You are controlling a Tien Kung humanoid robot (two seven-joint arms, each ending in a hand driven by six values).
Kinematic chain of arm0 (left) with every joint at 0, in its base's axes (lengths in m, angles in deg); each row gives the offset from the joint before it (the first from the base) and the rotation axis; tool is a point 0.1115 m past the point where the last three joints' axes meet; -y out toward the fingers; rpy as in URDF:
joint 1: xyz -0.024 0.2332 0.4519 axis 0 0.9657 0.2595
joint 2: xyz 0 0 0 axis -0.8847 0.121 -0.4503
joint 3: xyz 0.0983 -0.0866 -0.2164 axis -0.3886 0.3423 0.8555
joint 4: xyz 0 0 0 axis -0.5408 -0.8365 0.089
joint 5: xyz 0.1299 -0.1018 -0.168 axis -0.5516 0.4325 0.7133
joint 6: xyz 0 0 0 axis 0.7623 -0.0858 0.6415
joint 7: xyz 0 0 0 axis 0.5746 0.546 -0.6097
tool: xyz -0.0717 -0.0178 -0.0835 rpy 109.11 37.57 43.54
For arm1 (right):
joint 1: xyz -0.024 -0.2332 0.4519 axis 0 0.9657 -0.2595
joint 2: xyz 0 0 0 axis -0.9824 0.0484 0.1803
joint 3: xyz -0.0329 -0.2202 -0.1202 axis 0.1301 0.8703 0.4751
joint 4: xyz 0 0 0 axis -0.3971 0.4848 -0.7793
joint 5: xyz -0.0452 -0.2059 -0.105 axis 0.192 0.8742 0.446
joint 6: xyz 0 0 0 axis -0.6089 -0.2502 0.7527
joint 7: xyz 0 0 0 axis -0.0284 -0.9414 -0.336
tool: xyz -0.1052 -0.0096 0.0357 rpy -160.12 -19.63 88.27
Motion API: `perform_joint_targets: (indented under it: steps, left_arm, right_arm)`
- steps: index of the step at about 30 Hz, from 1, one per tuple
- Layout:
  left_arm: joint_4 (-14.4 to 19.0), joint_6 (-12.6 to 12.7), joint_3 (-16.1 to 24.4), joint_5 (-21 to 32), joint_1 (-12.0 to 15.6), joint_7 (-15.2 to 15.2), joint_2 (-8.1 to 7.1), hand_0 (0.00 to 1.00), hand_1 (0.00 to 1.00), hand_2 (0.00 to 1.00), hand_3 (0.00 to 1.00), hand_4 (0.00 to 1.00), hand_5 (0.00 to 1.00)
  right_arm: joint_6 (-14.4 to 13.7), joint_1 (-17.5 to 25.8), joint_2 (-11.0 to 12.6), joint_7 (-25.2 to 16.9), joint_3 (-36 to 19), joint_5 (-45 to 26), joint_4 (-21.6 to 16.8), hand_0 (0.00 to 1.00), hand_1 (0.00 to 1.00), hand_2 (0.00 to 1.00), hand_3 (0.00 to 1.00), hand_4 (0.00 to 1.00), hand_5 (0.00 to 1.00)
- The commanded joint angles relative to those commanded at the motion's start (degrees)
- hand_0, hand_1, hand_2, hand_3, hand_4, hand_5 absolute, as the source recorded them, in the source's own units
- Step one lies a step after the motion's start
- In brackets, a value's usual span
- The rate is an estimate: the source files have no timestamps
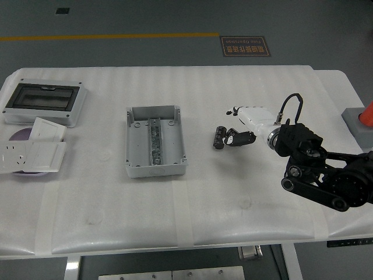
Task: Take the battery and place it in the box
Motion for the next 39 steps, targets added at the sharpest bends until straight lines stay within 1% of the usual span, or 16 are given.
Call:
perform_joint_targets:
  steps: [6,16,22,33,39]
  left_arm:
    - [0.0,0.0,-0.3,0.3,0.0,0.0,0.08,0.669,0.676,0.619,0.637,0.65,0.237]
    - [0.0,0.0,-0.4,0.2,0.0,0.0,0.11,0.669,0.676,0.619,0.638,0.65,0.238]
    - [-0.1,0.0,-0.5,0.2,-0.1,0.0,-0.01,0.669,0.676,0.619,0.637,0.649,0.237]
    - [-0.1,0.0,-0.6,0.3,-0.3,0.0,-0.13,0.669,0.676,0.619,0.637,0.649,0.237]
    - [0.0,0.0,-0.4,0.1,-0.6,0.0,-0.16,0.669,0.676,0.619,0.637,0.649,0.238]
  right_arm:
    - [-0.1,-1.2,-2.4,-0.9,1.0,-3.5,3.8,0.754,0.763,0.828,0.849,0.891,0.648]
    - [0.0,-2.1,-4.6,-1.4,3.3,-6.1,7.0,0.747,0.758,0.828,0.845,0.883,0.651]
    - [0.7,-3.1,-6.2,-0.9,5.7,-6.5,8.4,0.748,0.755,0.828,0.844,0.873,0.649]
    - [2.4,-4.3,-6.9,0.2,8.2,-5.8,10.4,0.746,0.754,0.828,0.844,0.871,0.653]
    - [2.3,-4.6,-7.6,0.0,9.1,-7.0,11.5,0.746,0.754,0.827,0.845,0.872,0.663]
